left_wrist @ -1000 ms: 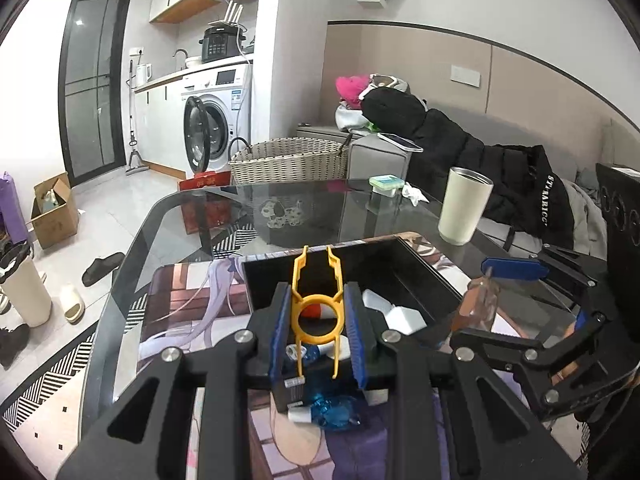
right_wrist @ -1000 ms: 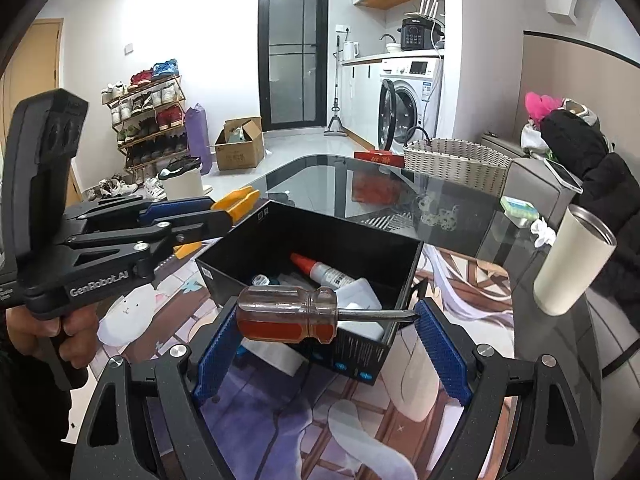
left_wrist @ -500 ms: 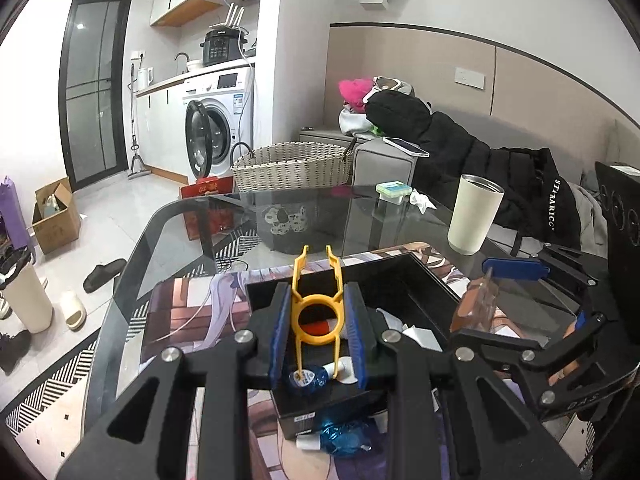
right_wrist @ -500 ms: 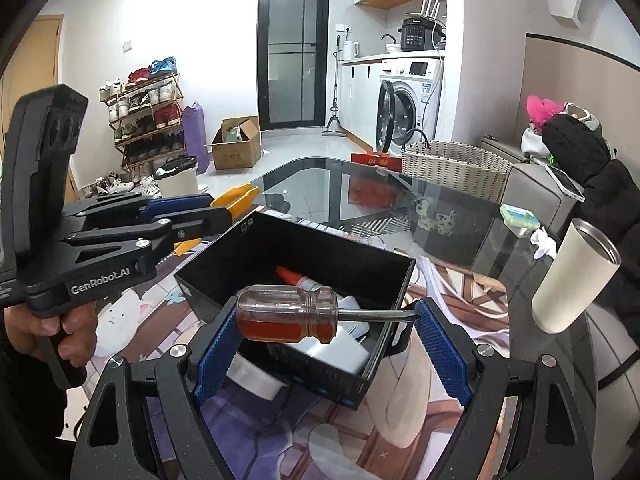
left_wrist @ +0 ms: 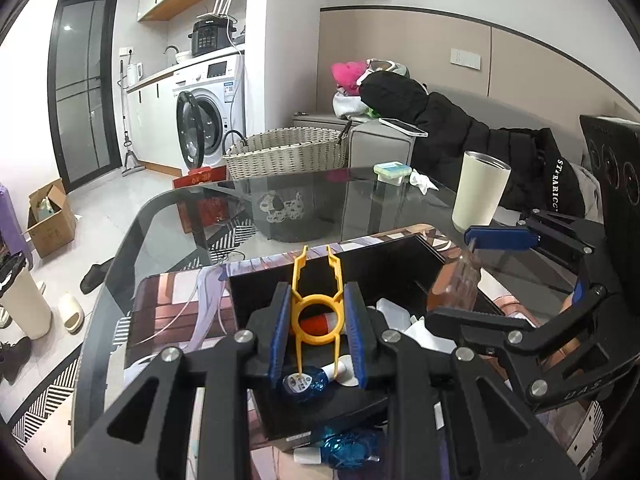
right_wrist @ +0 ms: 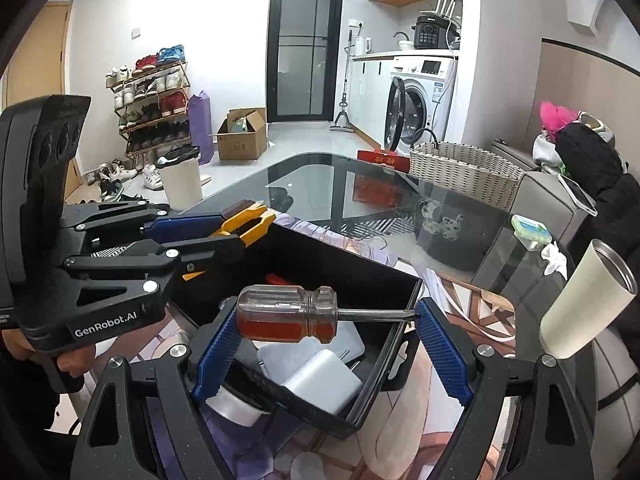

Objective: Organize rigid objects

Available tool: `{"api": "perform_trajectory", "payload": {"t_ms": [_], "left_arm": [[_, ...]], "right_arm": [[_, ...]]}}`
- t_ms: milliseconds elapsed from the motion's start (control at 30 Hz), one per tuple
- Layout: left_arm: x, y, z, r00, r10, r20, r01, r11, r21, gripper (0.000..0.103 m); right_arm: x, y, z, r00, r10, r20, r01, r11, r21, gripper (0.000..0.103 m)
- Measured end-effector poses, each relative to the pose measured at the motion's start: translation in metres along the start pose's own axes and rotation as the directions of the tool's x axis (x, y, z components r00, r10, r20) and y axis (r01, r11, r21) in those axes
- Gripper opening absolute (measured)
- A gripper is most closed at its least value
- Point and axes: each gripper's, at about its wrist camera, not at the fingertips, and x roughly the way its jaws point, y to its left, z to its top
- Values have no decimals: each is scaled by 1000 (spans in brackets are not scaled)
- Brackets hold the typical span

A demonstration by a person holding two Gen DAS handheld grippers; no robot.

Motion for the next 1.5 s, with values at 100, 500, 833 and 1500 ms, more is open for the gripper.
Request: {"api": "perform_trajectory", "payload": {"t_ms": [100,500,833,1500], "left_arm": [[6,1,-1,1000,4,-7,-4,1000,-2,24],[24,1,-6,999,-6,-38,7,1000,17,24],[33,2,-9,998,-2,-59,4,1000,18,24],[37,-3,-10,998,19,-63,-16,999,46,25]], "right_arm": [[8,-4,0,1000,4,-9,-4,1000,-1,86],[35,-6,0,998,11,-56,-13,999,-46,86],[47,2,7,998,-10,-63,3,993,-117,86],[27,-10,6,1000,-8,-5,8,998,-57,99]]}}
